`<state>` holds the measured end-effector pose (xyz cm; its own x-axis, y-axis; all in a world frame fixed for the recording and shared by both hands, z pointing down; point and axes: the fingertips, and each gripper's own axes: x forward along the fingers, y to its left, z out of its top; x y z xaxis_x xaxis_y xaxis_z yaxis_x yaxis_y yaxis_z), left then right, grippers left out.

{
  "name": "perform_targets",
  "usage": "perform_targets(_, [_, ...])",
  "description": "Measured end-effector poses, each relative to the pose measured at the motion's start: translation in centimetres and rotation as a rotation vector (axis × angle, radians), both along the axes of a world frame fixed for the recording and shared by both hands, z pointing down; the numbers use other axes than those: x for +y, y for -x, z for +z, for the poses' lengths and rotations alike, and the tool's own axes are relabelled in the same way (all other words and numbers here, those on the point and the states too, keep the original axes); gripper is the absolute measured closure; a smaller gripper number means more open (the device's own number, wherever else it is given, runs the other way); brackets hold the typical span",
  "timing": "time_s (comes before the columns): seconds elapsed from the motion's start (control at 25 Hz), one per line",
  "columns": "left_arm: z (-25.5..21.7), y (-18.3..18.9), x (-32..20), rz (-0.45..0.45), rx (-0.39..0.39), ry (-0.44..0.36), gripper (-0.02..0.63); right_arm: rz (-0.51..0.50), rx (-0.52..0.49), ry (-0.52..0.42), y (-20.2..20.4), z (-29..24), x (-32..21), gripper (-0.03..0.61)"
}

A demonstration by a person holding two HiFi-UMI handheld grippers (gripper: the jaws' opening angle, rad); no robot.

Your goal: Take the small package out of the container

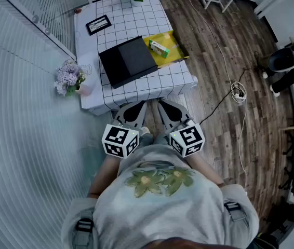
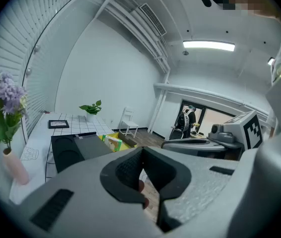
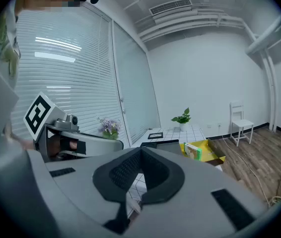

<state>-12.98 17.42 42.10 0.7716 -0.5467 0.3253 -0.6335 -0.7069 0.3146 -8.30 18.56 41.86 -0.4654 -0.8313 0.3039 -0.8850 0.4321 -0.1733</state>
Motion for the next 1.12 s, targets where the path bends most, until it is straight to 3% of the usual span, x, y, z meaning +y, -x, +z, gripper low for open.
perform_targets(0.56, [0.6, -1.9, 1.3, 0.038, 0.014, 0.012, 0.607, 0.042, 0.0, -0.049, -2.0, -1.3, 1.0, 0.572])
perform_targets(1.12, [0.1, -5.3, -4.1, 0.029, -0.036, -0.007, 0.607, 0.045, -0.039, -0.063, -6.7, -1.5, -4.8, 0.572])
